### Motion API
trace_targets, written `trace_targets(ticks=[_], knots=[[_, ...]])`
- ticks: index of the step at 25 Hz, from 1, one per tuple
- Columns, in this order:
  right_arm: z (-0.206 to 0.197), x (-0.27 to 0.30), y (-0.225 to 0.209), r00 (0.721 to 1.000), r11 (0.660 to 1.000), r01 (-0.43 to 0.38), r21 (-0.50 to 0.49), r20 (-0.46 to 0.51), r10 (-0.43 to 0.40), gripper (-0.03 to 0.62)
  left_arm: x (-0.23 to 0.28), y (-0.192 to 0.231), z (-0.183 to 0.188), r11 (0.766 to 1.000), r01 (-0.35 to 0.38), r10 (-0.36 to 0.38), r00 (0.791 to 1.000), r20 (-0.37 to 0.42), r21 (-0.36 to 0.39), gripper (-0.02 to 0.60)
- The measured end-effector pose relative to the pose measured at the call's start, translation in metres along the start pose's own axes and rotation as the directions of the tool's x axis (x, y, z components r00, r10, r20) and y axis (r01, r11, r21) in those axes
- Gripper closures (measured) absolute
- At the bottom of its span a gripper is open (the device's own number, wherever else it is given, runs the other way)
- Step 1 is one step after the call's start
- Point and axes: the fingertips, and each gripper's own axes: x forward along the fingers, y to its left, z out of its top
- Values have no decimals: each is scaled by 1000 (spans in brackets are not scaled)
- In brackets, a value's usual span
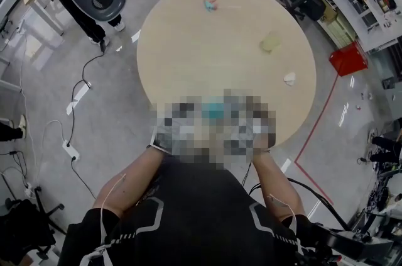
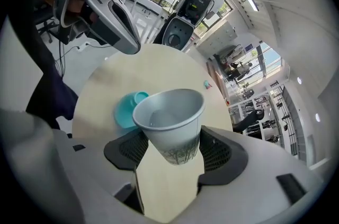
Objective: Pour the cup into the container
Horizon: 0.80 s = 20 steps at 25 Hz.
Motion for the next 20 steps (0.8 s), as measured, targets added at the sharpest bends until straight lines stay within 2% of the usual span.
trace_targets(ticks=[20], knots=[[-4,4,0,998,993,38,-111,-49,-44,287,2,-3,-3,1000,7,-7,1000,6,-3,581]])
